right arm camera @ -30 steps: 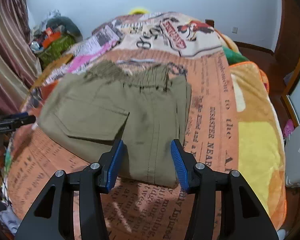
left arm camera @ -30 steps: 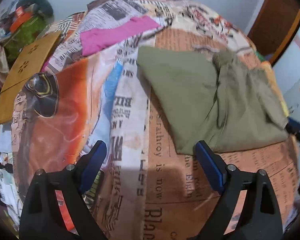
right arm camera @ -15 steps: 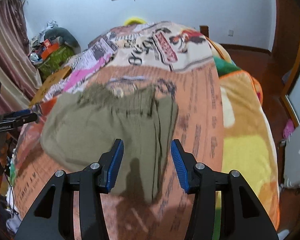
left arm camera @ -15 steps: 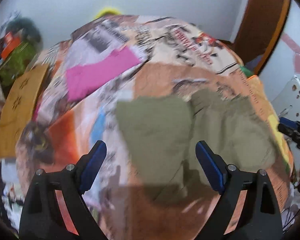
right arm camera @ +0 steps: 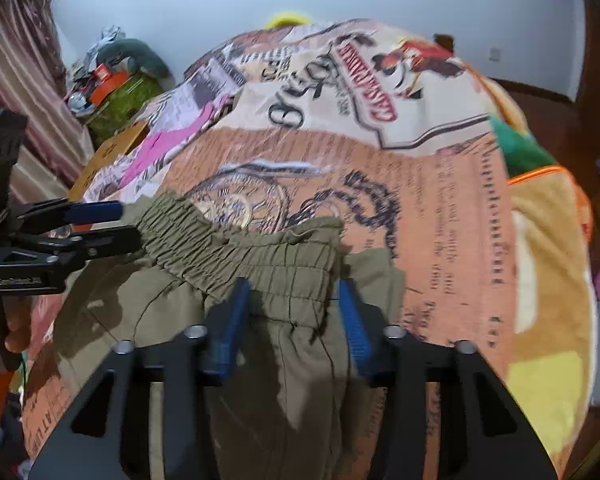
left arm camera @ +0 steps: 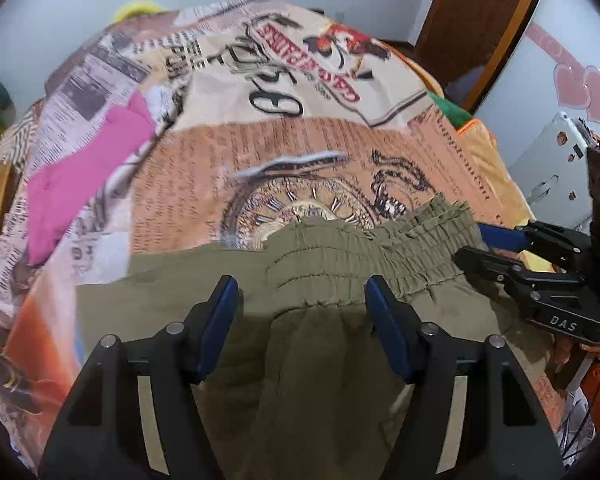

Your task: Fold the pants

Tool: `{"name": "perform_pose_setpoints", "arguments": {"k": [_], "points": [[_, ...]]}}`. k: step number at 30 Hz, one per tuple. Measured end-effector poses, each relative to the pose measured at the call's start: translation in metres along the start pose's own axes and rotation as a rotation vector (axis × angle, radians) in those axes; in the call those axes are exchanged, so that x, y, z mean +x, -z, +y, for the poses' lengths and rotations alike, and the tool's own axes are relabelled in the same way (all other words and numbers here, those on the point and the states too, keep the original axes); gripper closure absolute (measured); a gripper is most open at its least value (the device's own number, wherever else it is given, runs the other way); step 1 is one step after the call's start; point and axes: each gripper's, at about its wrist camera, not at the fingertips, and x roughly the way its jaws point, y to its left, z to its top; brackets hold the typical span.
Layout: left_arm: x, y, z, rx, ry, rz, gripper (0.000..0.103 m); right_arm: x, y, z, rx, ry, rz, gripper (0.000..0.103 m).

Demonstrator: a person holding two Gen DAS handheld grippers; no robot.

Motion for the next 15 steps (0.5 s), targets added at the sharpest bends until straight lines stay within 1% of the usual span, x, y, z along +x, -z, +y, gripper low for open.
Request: {"name": "perform_pose_setpoints", "arguments": {"k": [4, 6, 7, 8, 9, 11, 13, 14, 15], "points": [[0.007, 0.005, 0.002, -0.011, 0.023, -0.010, 0.036, -0.006, 0.000, 0.004, -0.050, 0.031, -0.041, 0.077], [0.006, 0.006, 0.003, -0.007, 0.034, -0.017, 0.038, -0.014, 0.001, 0.012, -0.105, 0.061, -0.077, 0.086], [0.006, 0.007, 0.002, -0.004, 0.041, -0.019, 0.043, -0.016, -0.001, 0.015, -0.130, 0.062, -0.088, 0.086], [0.005, 0.007, 0.001, 0.001, 0.054, -0.020, 0.050, -0.018, -0.003, 0.017, -0.148, 0.065, -0.096, 0.087], [0.004, 0.007, 0.001, 0.005, 0.060, -0.022, 0.053, -0.021, -0.004, 0.021, -0.170, 0.071, -0.108, 0.088], [0.001, 0.008, -0.006, 0.033, 0.020, -0.047, 0.057, -0.027, -0.009, 0.028, -0.210, 0.077, -0.124, 0.089], [-0.002, 0.009, -0.012, 0.064, -0.023, -0.069, 0.060, -0.023, -0.013, 0.031, -0.215, 0.086, -0.135, 0.089], [-0.004, 0.009, -0.013, 0.074, -0.038, -0.078, 0.063, -0.020, -0.013, 0.030, -0.209, 0.090, -0.127, 0.089], [-0.007, 0.009, -0.014, 0.080, -0.052, -0.096, 0.063, -0.013, -0.013, 0.027, -0.198, 0.097, -0.109, 0.089]]}}
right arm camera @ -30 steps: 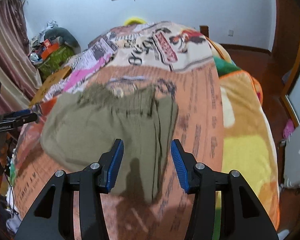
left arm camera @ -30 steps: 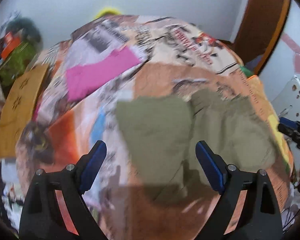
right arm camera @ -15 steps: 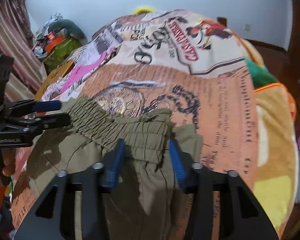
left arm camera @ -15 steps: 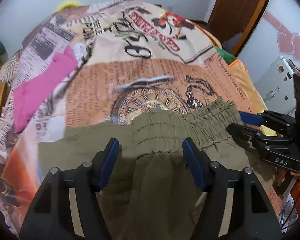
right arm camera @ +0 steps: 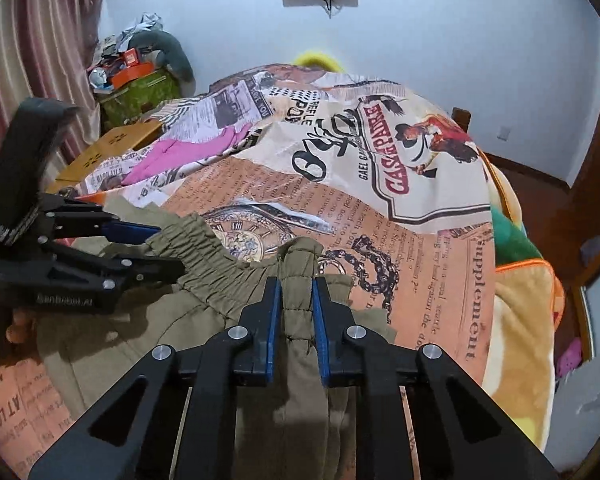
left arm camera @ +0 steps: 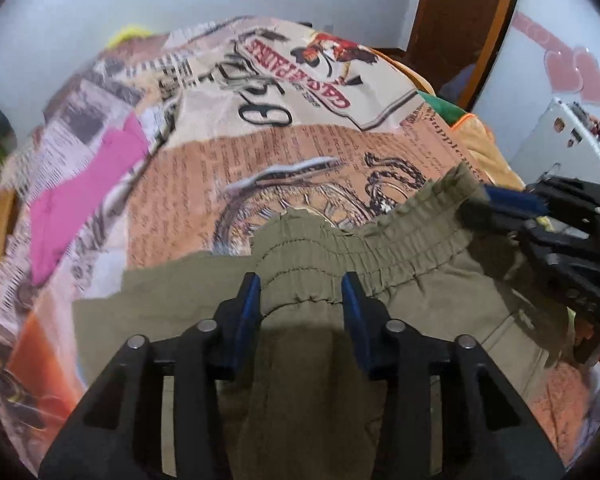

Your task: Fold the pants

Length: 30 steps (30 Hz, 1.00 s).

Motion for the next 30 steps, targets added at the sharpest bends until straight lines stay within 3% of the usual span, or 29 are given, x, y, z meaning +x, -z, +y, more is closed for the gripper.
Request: {"name": "perform_pose_setpoints", "arguments": {"k": [3, 6, 10, 18, 22, 26, 30], "points": [[-0.005, -0.005, 0.001, 0.002, 0.002, -0.019, 0.063, 0.019, 0.007, -0.010, 0.045, 0.002, 0.056, 0.089], [0.008, -0.004, 0.000, 0.016, -0.034, 0.021, 0.063, 0.023, 0.012, -0.018, 0.105, -0.028, 0.065, 0.089], [0.019, 0.000, 0.003, 0.003, -0.039, 0.041, 0.062, 0.024, 0.010, -0.011, 0.071, -0.001, 0.082, 0.089], [-0.003, -0.003, 0.004, 0.005, -0.057, 0.032, 0.060, 0.010, 0.004, -0.009, 0.068, 0.028, 0.099, 0.086], [-0.027, -0.003, 0.010, 0.003, -0.083, -0.001, 0.060, -0.009, 0.001, -0.010, 0.077, 0.044, 0.080, 0.070], [-0.057, -0.003, 0.022, -0.025, -0.097, -0.047, 0.058, -0.032, -0.003, -0.008, 0.070, 0.057, 0.039, 0.066], [-0.084, 0.002, 0.034, -0.053, -0.111, -0.096, 0.042, -0.056, -0.007, -0.005, 0.085, 0.049, -0.011, 0.056]]}}
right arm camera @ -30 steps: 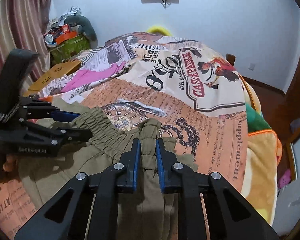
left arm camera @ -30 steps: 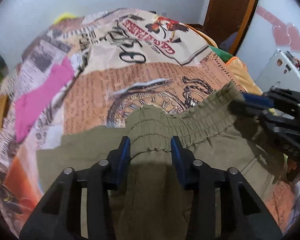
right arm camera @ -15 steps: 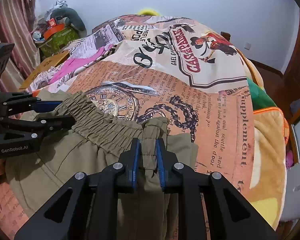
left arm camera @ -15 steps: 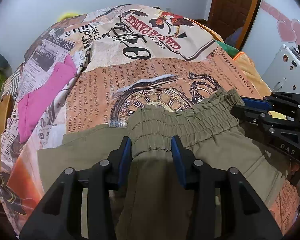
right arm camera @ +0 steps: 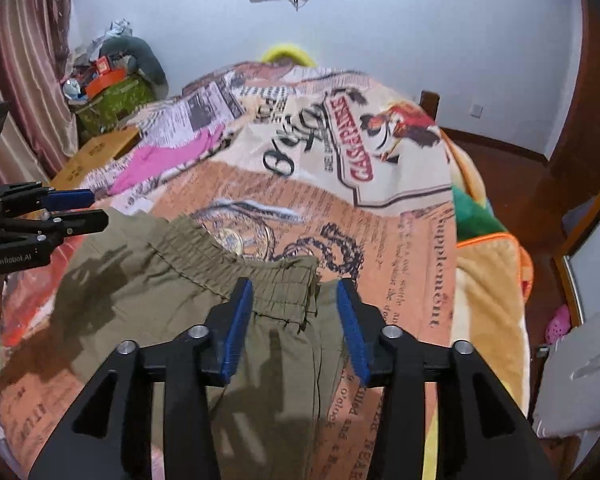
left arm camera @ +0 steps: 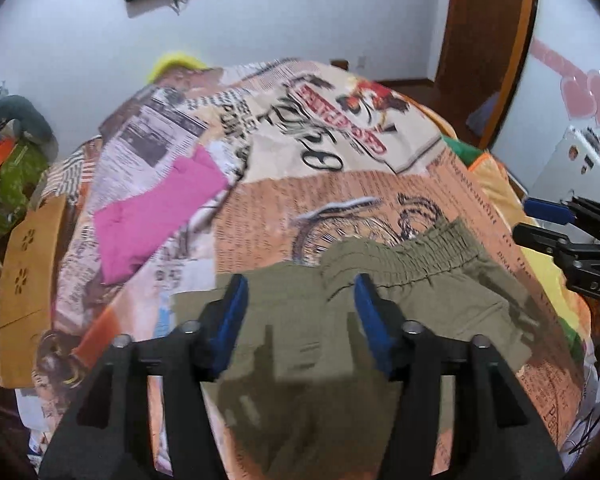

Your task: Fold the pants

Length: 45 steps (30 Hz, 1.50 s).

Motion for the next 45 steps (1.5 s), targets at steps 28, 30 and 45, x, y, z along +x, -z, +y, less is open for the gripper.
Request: {"name": "perform_pose_setpoints", "arguments": {"k": [28, 30, 45], "points": [[0.053, 0.094, 0.068, -0.292, 0.147, 0.208, 0.033, 0.032, 0.072, -0.029, 0.258, -0.086, 0.171, 0.050], [0.059, 0.090, 0.067, -0.301, 0.163, 0.208, 0.033, 0.038, 0.071, -0.031, 0.266, -0.100, 0.174, 0.050], [0.073, 0.067, 0.056, -0.271, 0.158, 0.179, 0.057, 0.061, 0.061, -0.041, 0.304, -0.172, 0.174, 0.057]]}}
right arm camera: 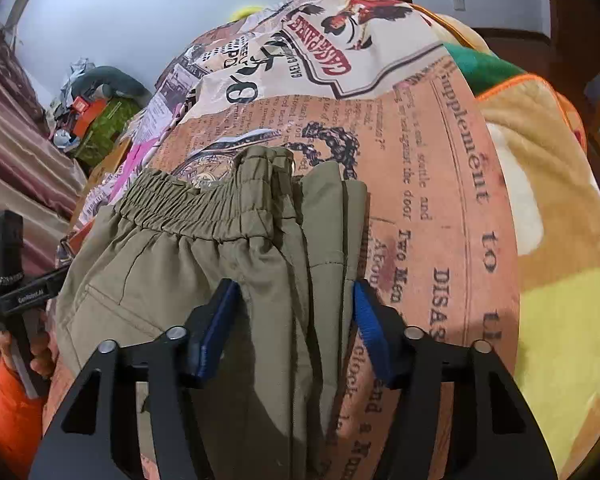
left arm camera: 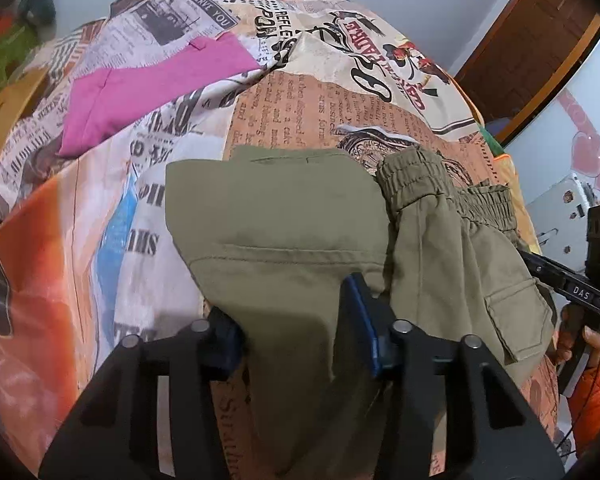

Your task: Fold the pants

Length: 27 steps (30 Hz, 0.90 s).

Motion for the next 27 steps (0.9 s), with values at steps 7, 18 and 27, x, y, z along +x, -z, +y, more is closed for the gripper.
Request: {"name": "perform_pose_setpoints", "arguments": {"k": [7, 18, 27], "points": [[-0.002, -0.006, -0.012, 0.031, -0.091, -0.006, 0.079, -0.007, -0.005, 0.006, -0.059, 0.017, -0.043, 0.082], [-0.026, -0.009, -0.021, 0.056, -0.139, -0.055, 0.099, -0.026, -0.018, 0.027, -0.125, 0.030, -0.113, 0.092], [-0.059, -0.014, -0.029, 0.081, -0.140, -0.120, 0.100, -0.047, -0.034, 0.055, -0.187, 0.004, -0.169, 0.093]]}}
